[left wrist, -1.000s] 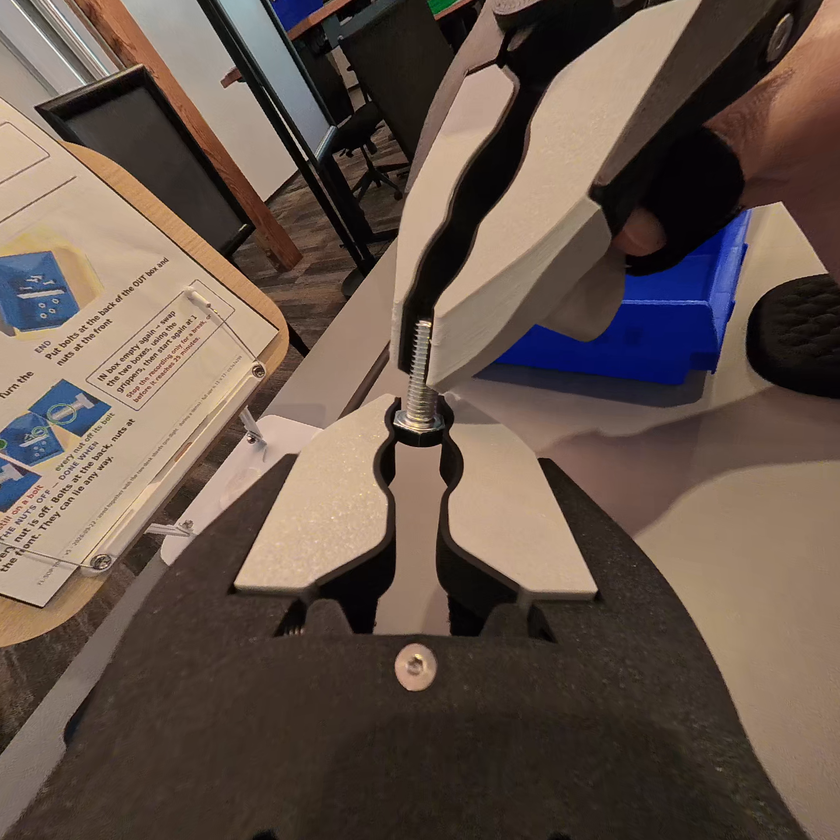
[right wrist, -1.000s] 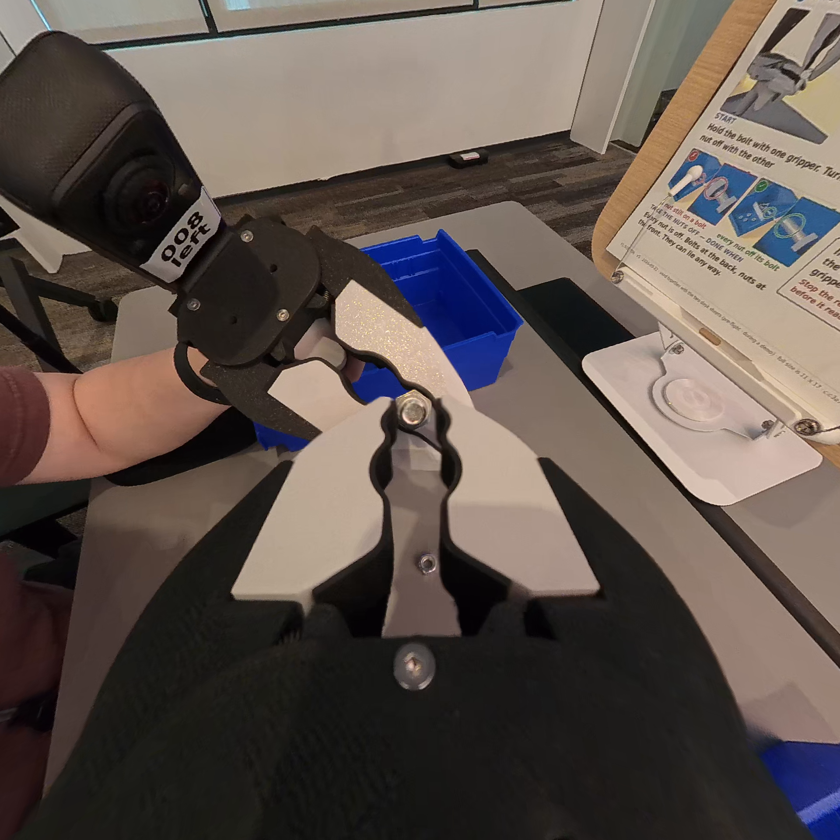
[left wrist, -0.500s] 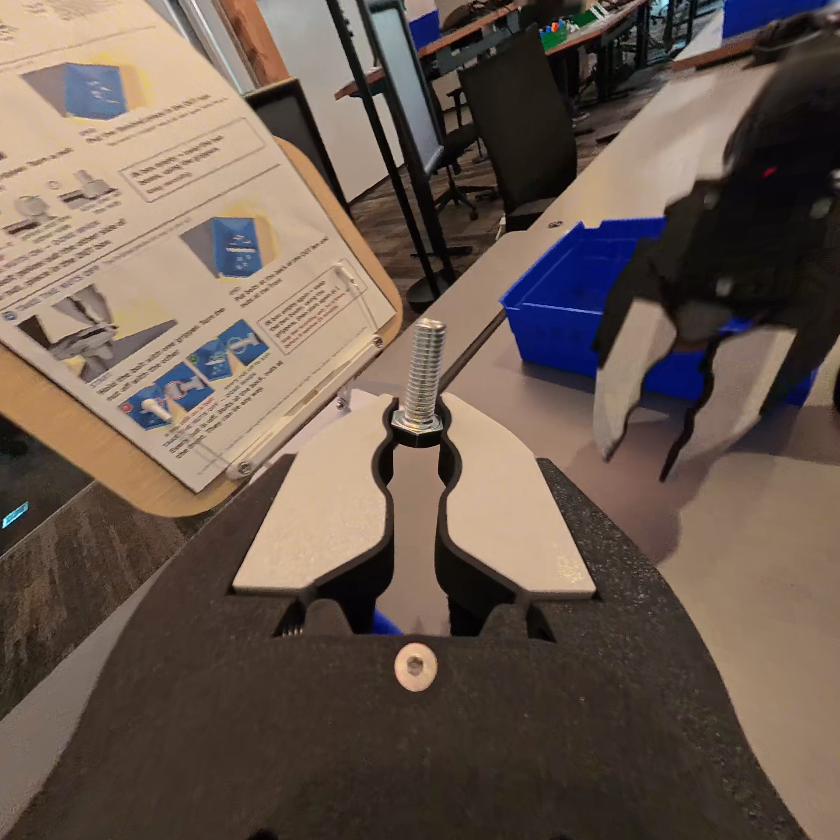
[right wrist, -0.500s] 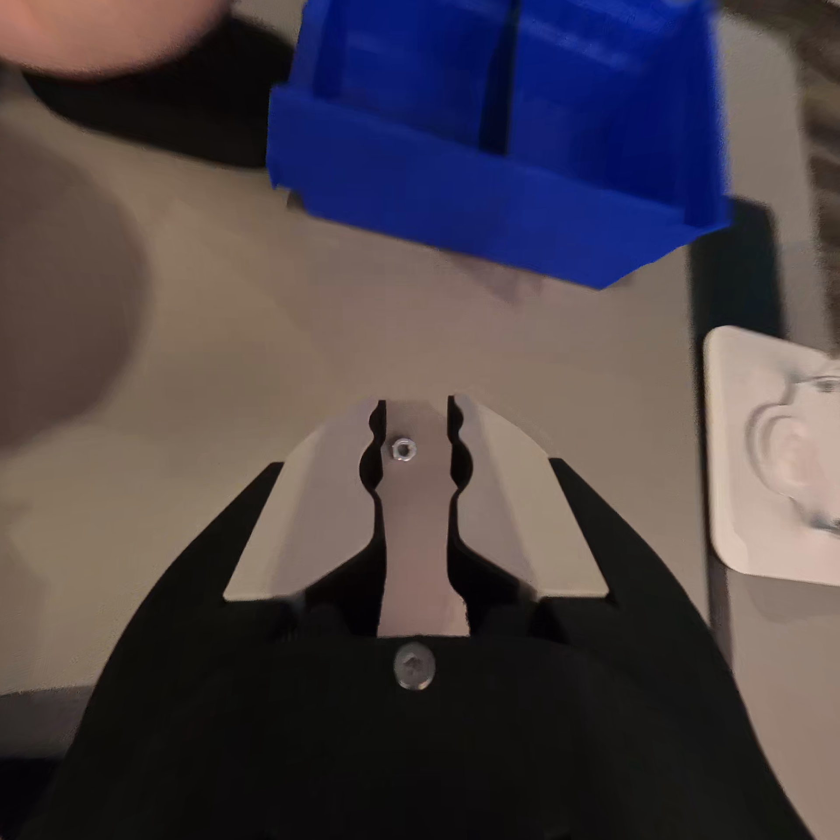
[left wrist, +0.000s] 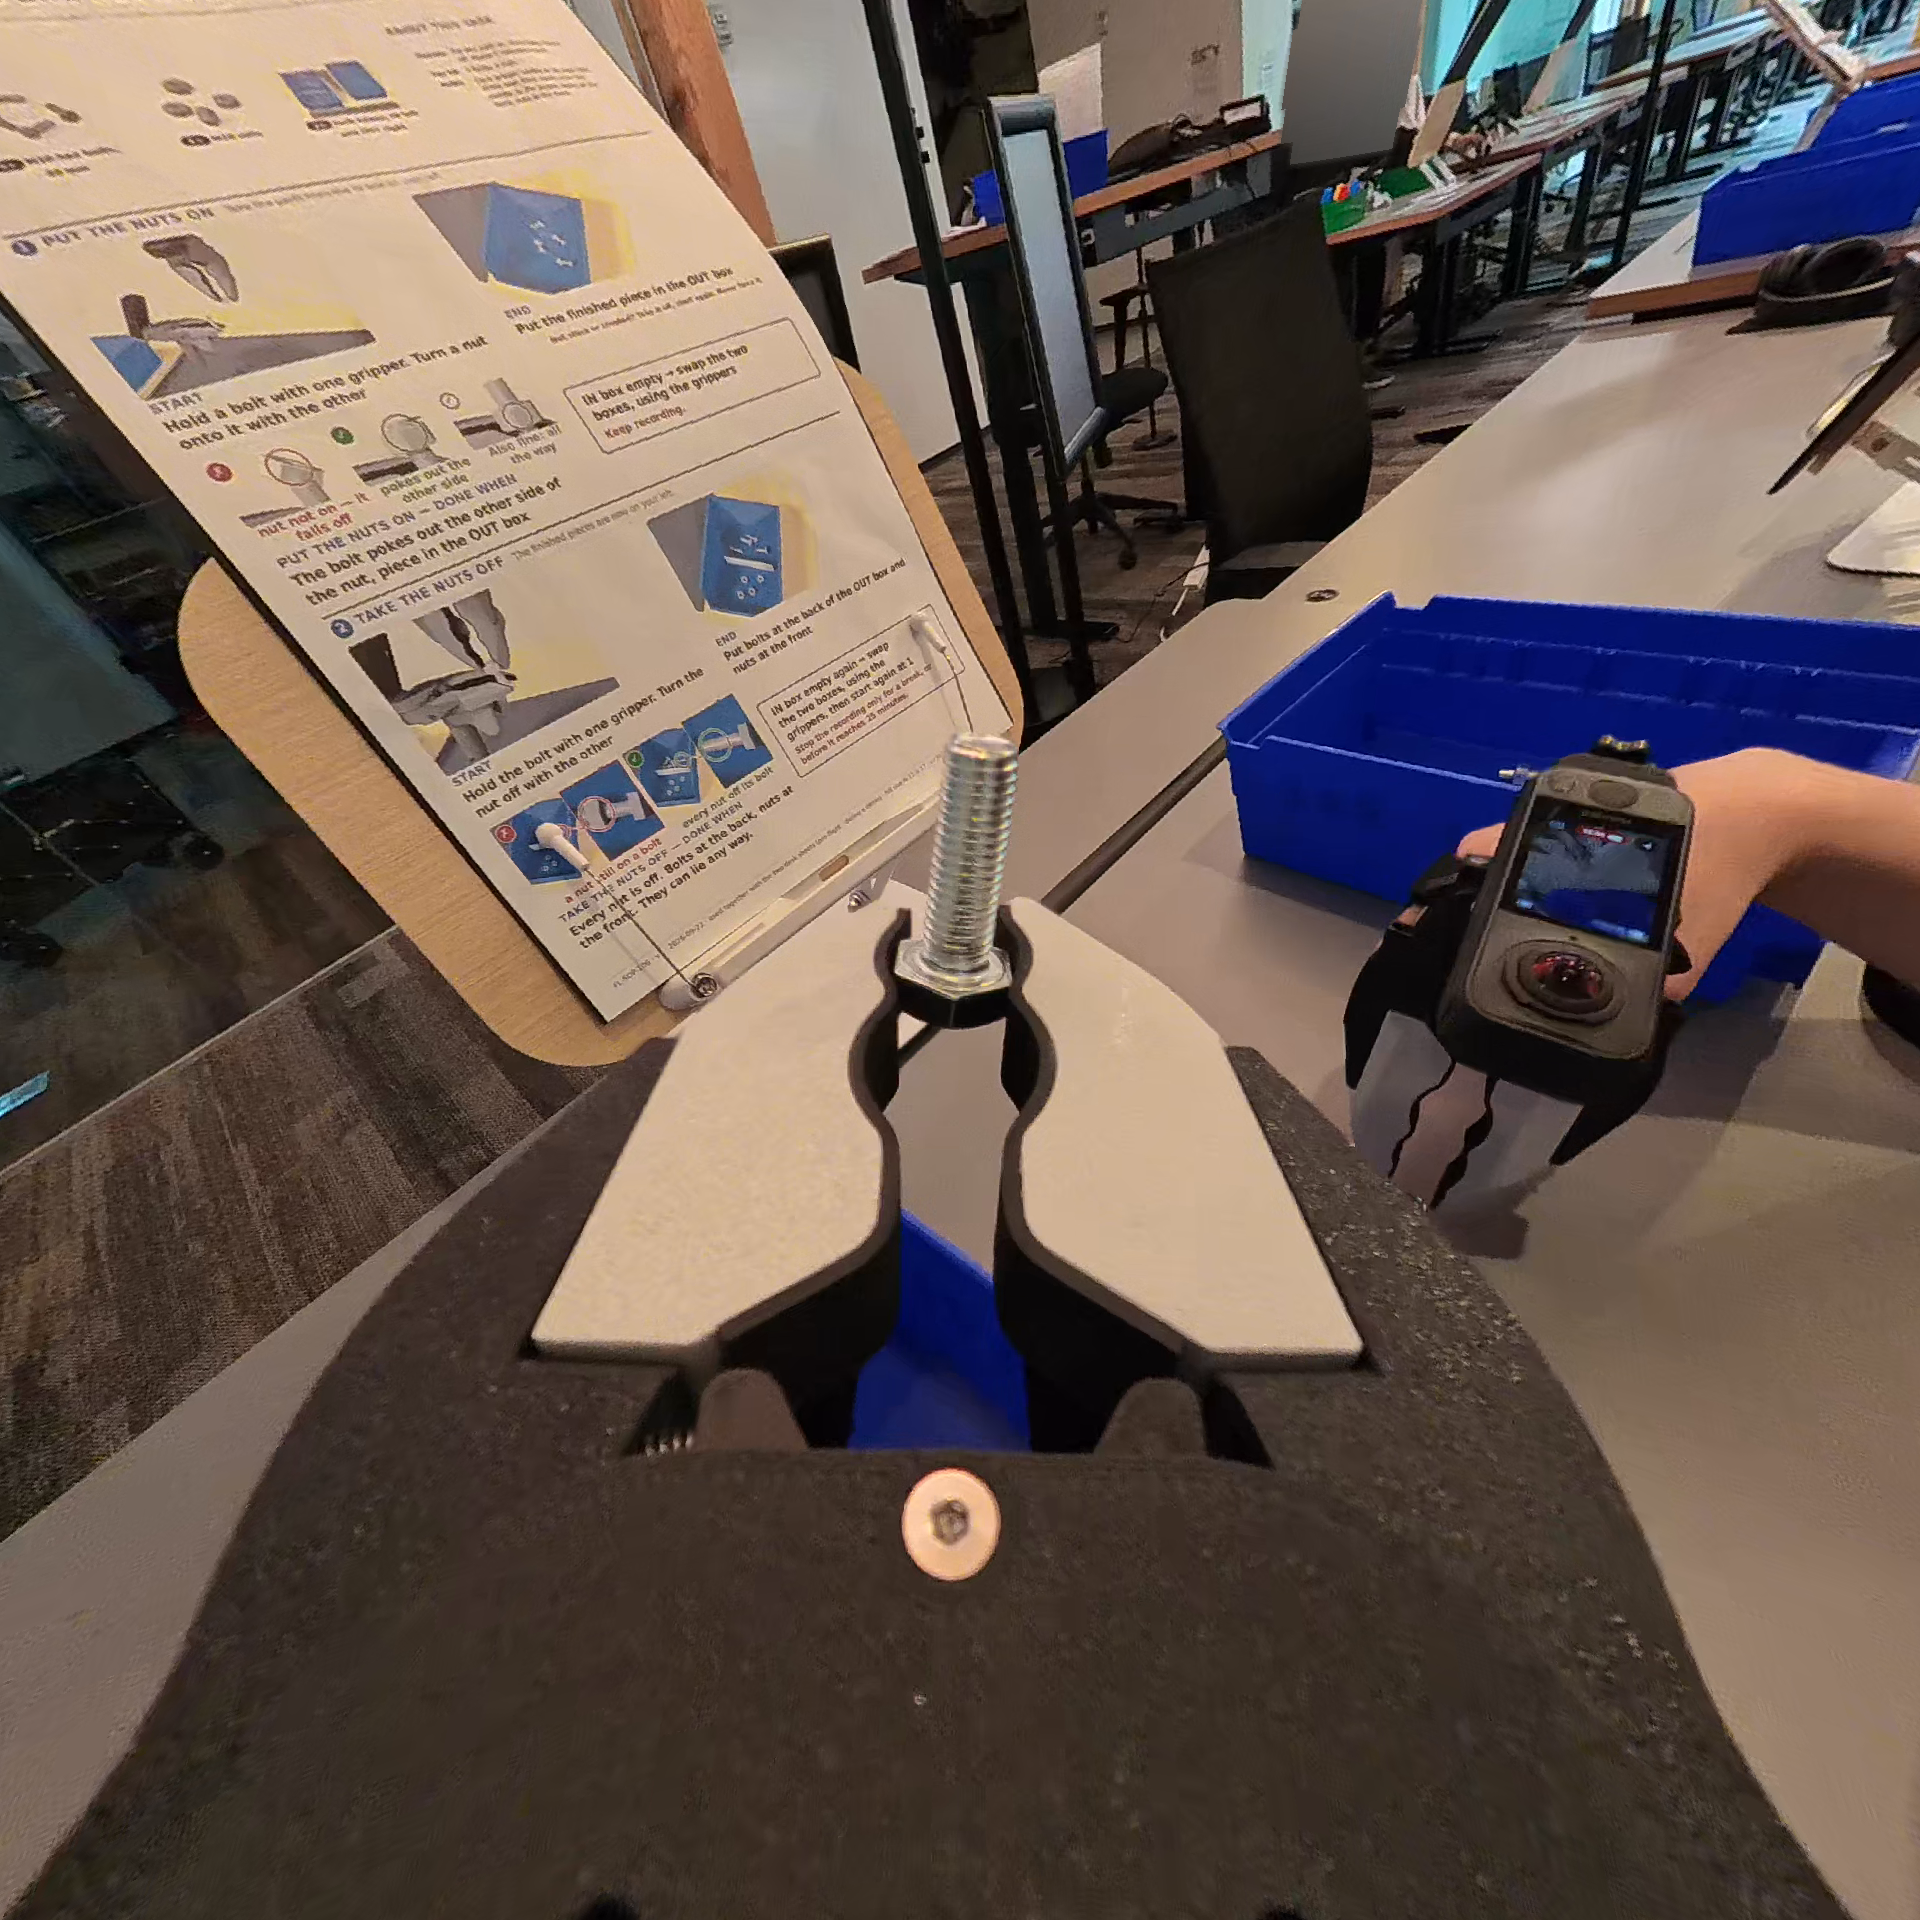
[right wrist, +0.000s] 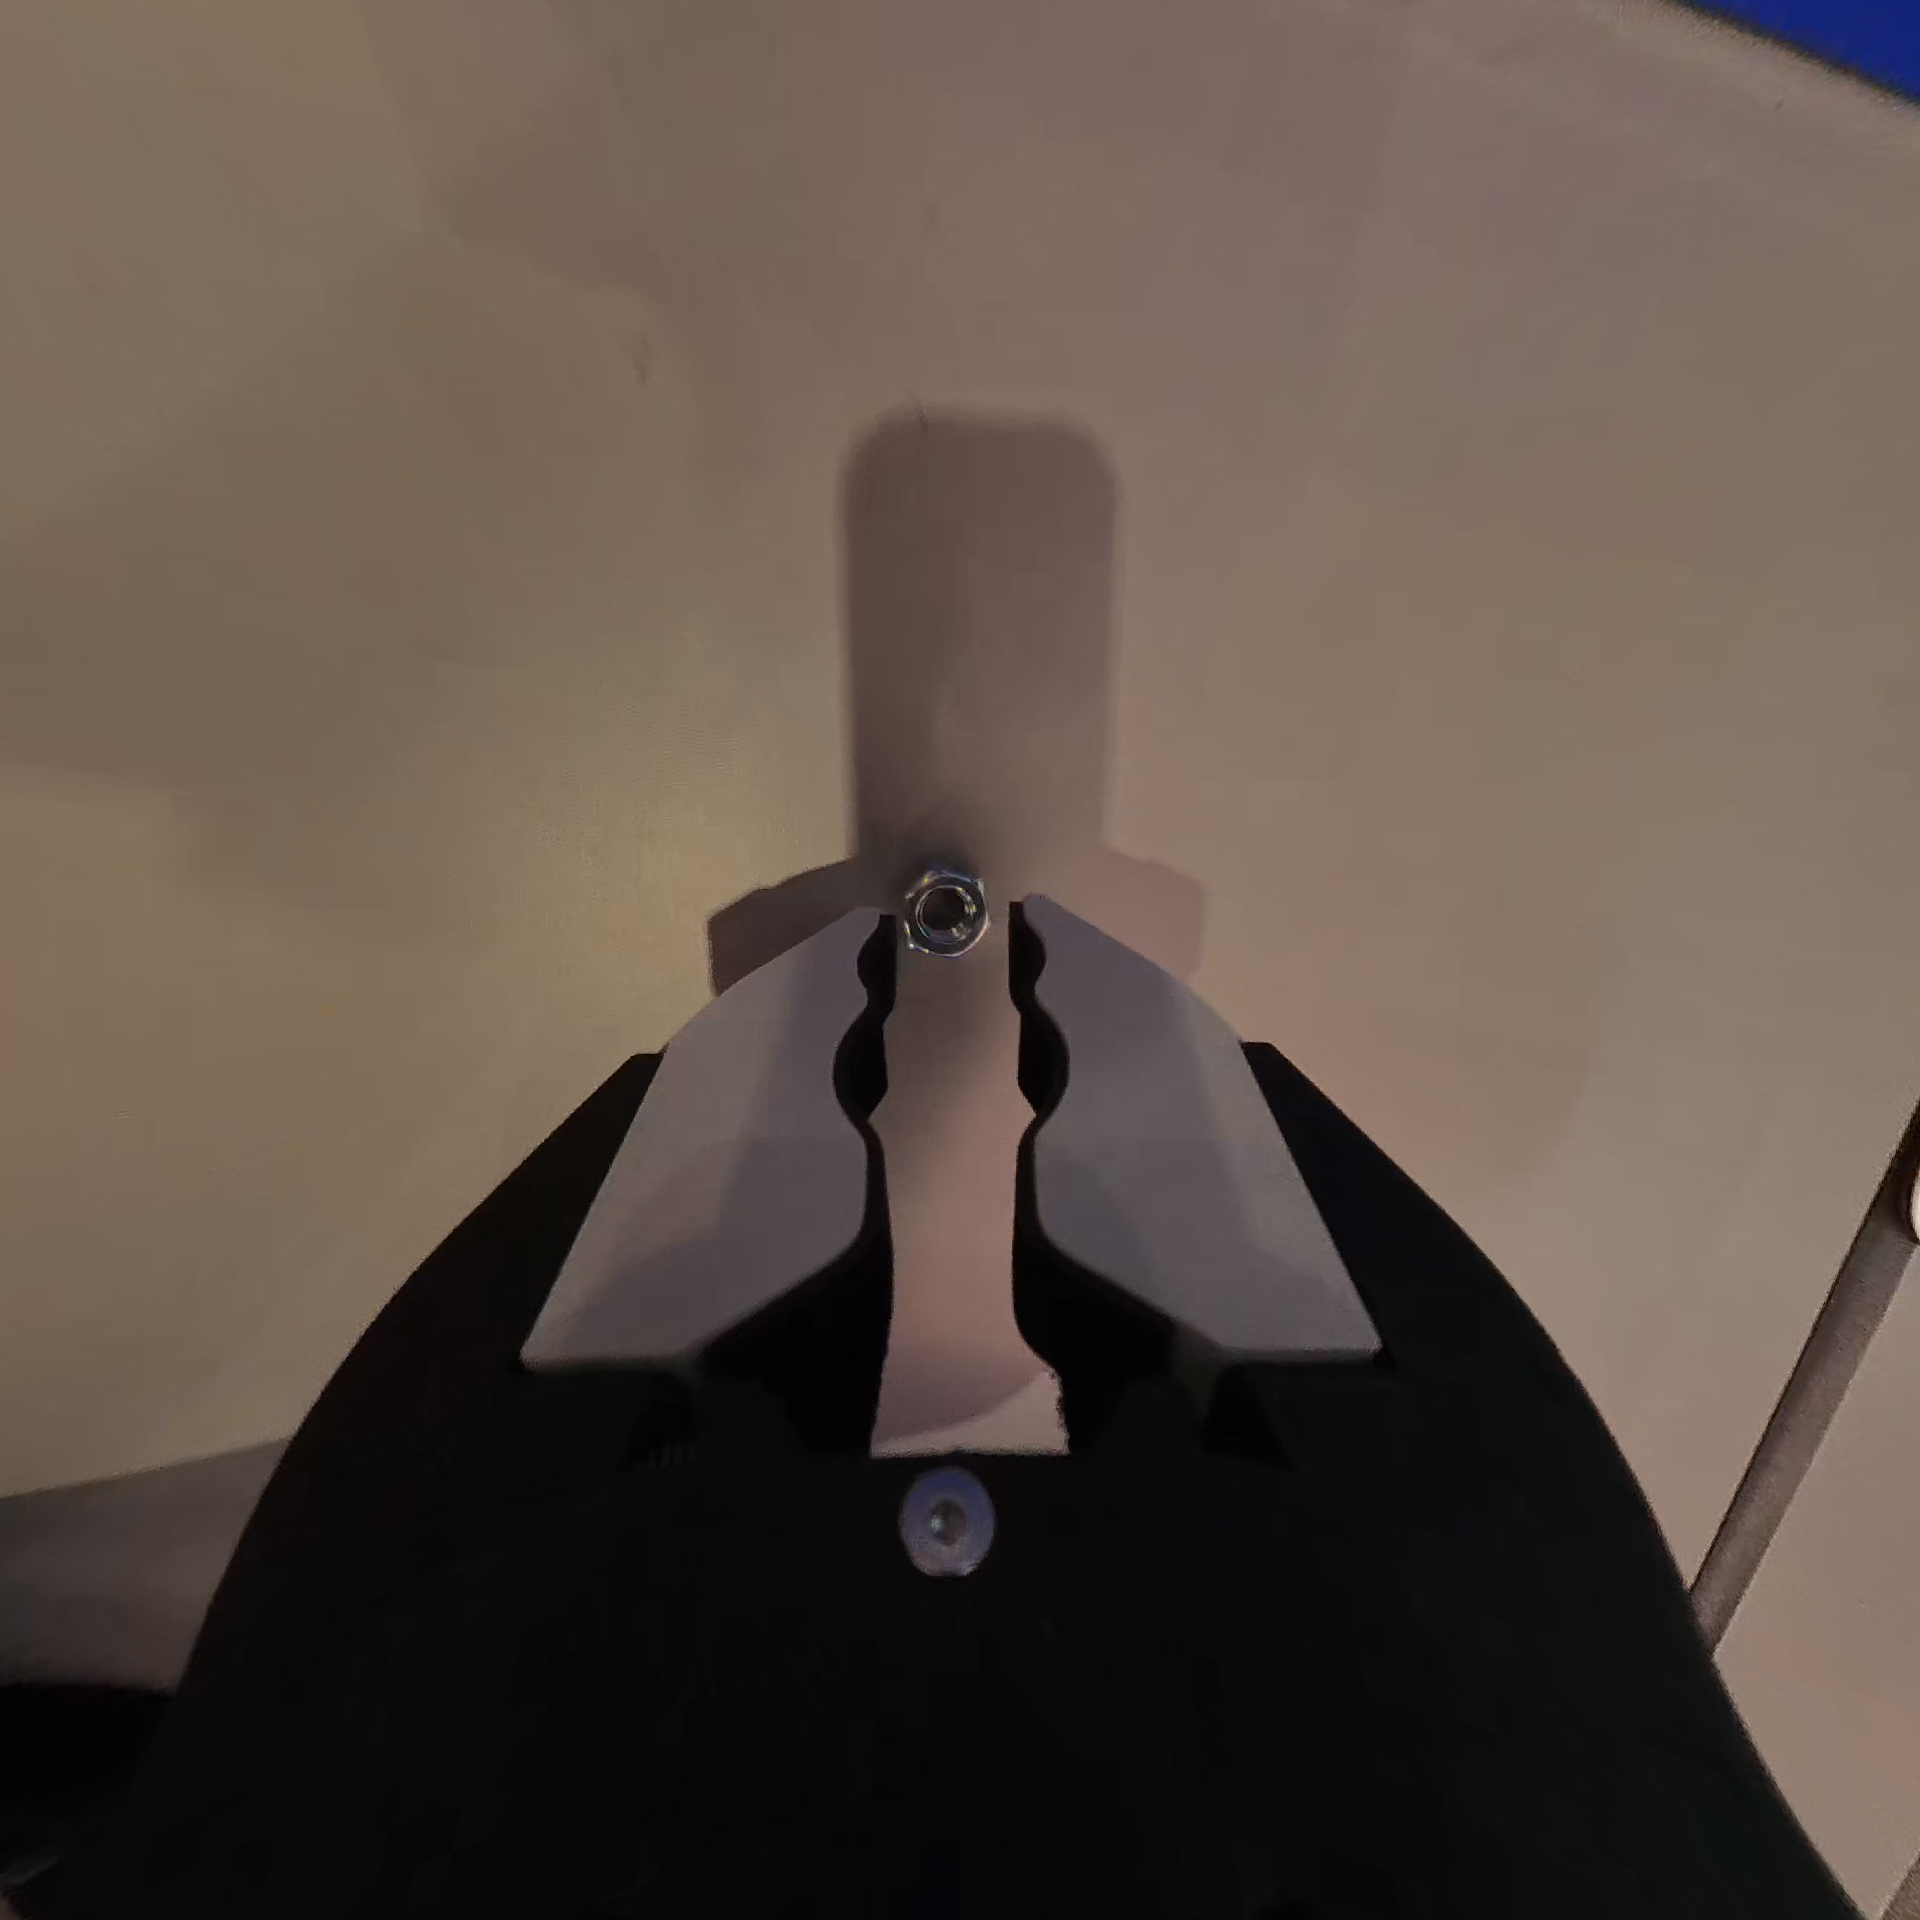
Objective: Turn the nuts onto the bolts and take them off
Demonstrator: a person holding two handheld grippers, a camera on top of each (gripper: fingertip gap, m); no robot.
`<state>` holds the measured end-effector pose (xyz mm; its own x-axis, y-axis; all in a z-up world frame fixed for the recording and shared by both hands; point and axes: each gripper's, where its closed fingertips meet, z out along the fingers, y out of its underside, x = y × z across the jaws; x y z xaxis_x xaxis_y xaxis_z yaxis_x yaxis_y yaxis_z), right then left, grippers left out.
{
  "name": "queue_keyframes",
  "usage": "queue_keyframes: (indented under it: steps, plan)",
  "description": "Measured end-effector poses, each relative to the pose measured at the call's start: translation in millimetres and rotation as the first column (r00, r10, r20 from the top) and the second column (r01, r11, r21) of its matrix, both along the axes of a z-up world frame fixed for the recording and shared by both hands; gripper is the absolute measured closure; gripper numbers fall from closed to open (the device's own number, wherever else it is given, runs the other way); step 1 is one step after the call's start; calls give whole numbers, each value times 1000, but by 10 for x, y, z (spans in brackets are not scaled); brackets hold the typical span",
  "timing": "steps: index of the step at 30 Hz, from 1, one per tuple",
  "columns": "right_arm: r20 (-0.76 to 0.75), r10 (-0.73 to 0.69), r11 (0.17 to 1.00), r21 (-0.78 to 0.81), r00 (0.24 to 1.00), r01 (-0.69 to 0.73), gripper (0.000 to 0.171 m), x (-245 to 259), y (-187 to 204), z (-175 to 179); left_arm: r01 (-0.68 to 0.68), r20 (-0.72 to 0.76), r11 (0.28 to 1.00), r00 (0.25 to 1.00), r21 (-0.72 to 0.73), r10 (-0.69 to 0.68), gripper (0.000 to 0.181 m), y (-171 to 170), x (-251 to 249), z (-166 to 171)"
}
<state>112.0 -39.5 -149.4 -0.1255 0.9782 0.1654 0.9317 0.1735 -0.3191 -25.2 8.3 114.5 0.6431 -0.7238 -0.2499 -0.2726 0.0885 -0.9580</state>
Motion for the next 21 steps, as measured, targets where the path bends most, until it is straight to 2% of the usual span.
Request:
queue_keyframes:
  steps: [4, 14, 17, 21]
  plan:
    - [46, 0, 1000, -1, 999, 0, 147, 6, 0, -111, 24, -17, 1000, 1000, -12, -24, 167, -29, 64, -32]
    - [71, -88, 992, -85, 994, 94, 153, 50, -29, -90, 40, -30, 999, 999, -25, -41, 167, -32, 154, -73]
    - [-23, -80, 995, -66, 997, 78, 152, 37, -74, 253, 34, -15, 999, 999, -35, -34, 167, 2, 164, -89]
    - [-299, -82, 995, 22, 951, 93, 153, 120, -143, 1118, 65, -10, 993, 998, -94, -66, 167, 46, 352, -236]
